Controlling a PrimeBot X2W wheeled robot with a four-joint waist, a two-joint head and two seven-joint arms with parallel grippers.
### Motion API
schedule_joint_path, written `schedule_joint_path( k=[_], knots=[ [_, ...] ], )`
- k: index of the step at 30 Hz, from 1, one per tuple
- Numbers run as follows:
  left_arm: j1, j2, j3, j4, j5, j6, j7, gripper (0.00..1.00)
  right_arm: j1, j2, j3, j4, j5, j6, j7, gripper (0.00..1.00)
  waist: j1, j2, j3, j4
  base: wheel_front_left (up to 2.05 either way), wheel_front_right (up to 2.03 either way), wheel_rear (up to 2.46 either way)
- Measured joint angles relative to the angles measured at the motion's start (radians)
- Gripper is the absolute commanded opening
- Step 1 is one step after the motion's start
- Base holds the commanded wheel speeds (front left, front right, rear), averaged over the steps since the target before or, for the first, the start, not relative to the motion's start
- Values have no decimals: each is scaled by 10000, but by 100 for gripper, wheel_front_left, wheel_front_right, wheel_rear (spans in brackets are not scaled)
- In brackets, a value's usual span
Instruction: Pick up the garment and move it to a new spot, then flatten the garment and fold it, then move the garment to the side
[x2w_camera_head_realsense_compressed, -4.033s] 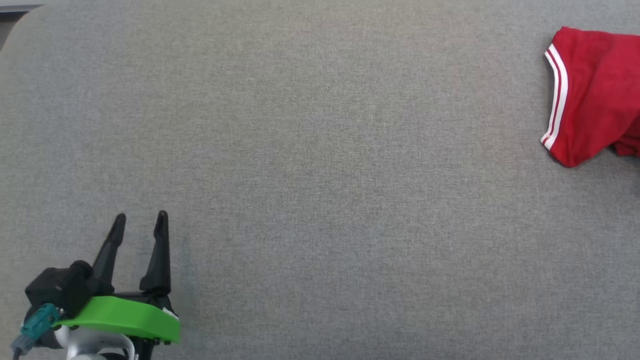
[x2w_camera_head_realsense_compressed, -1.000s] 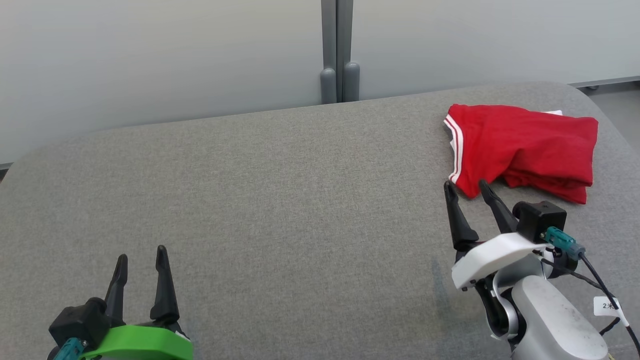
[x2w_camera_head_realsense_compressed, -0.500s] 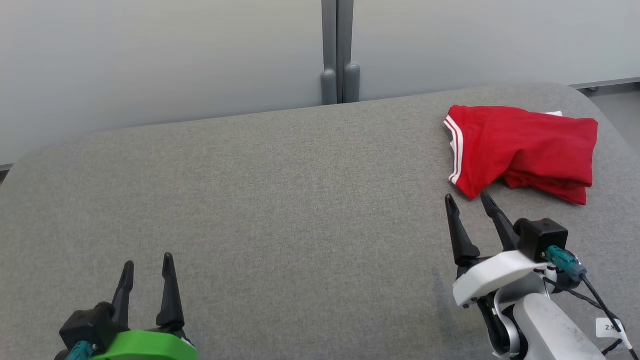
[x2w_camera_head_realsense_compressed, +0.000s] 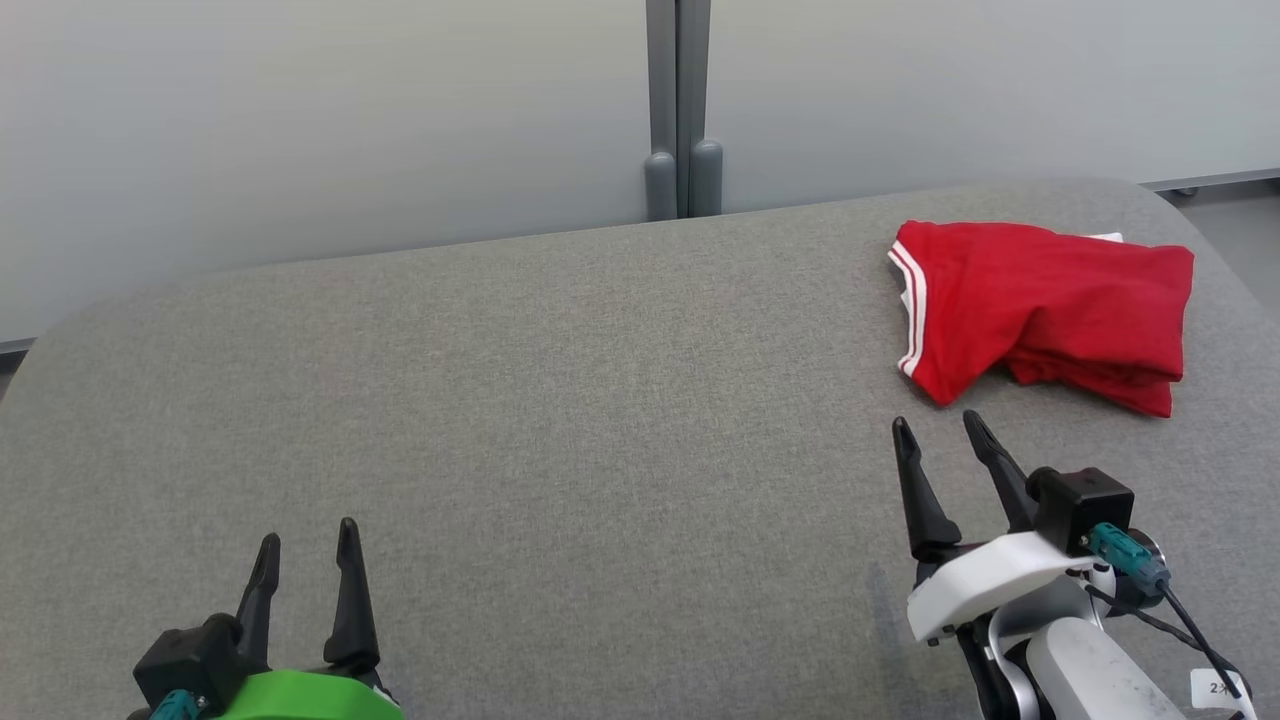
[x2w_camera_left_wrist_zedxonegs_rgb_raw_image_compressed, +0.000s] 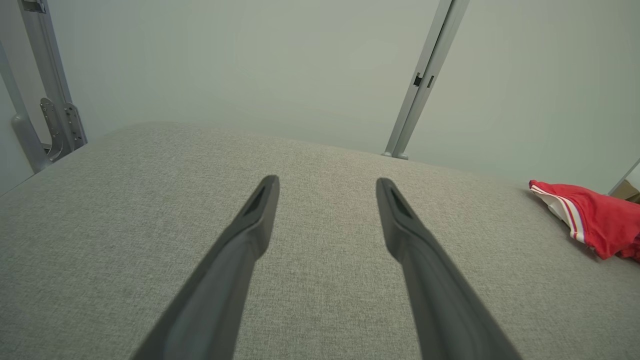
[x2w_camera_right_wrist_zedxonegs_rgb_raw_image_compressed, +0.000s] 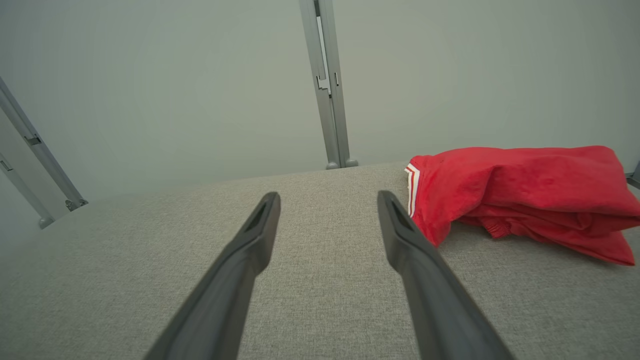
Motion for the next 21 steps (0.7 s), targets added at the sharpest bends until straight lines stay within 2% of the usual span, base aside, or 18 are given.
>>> schedule_joint_path(
  k=[13,14,21],
  knots=[
    [9,-25,-35,27,2,0,-2,100,213,102,-107,-159,-194,-38,0,100,0,0,-48,48,0,0,0],
    [10,-25,-36,29,4,2,-2,0,217,105,-113,-174,-224,-38,0,0,0,0,-46,51,0,0,0],
    [26,-127,-98,679,-38,-6,50,0,786,209,0,384,-213,-35,13,0,0,0,-43,55,0,0,0]
  ],
)
